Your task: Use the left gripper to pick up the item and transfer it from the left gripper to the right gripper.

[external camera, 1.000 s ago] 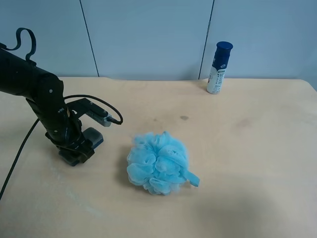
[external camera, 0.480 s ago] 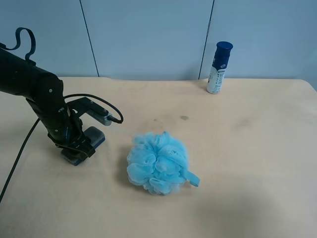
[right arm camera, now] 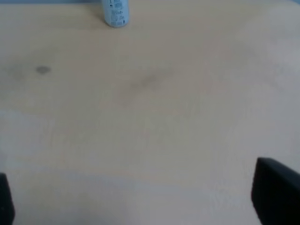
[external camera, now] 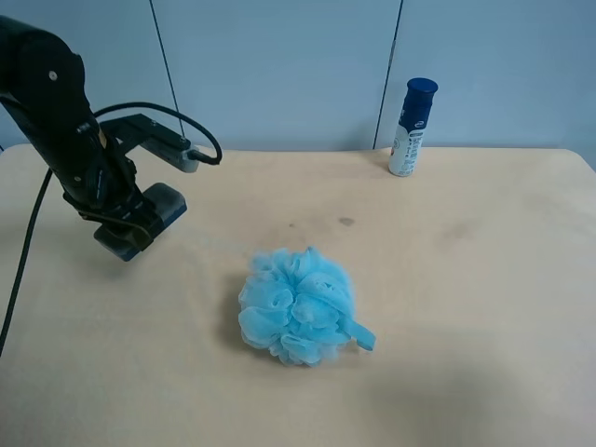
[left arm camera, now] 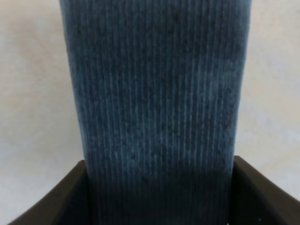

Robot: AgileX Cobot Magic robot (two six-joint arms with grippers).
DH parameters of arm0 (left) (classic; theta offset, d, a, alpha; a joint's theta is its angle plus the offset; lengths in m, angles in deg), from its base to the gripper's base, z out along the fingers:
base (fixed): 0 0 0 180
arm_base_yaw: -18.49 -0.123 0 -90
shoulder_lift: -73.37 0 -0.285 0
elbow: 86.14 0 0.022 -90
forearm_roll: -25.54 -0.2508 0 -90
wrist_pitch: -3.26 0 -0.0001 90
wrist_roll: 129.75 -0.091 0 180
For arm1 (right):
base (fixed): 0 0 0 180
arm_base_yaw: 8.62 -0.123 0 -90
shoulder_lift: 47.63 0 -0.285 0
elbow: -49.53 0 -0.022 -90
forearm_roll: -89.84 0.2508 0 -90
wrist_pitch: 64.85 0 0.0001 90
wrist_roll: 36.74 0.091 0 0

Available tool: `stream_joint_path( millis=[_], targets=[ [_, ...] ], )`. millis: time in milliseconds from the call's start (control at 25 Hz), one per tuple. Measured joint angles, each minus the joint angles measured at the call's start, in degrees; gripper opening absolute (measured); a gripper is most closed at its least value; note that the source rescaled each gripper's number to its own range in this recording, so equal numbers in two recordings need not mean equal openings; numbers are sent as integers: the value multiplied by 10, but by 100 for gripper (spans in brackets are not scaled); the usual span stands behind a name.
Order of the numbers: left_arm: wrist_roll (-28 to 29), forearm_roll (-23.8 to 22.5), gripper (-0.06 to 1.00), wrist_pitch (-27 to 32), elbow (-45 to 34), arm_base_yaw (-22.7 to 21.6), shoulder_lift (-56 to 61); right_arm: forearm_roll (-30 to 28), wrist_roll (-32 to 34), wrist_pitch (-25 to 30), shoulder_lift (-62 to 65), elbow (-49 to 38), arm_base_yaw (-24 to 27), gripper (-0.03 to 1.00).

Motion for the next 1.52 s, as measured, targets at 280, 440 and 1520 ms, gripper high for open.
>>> stream_joint_path(
  millis=[280, 440, 1520],
  targets=[
    [-39, -3, 0, 89, 33, 56, 53, 0, 0, 0, 0, 0, 0, 100],
    [-44, -4, 0, 133, 33, 109, 75, 0, 0, 0, 0, 0, 0, 100],
    [-113, -3, 0, 227, 105, 238, 97, 0, 0, 0, 0, 0, 0, 100]
  ],
)
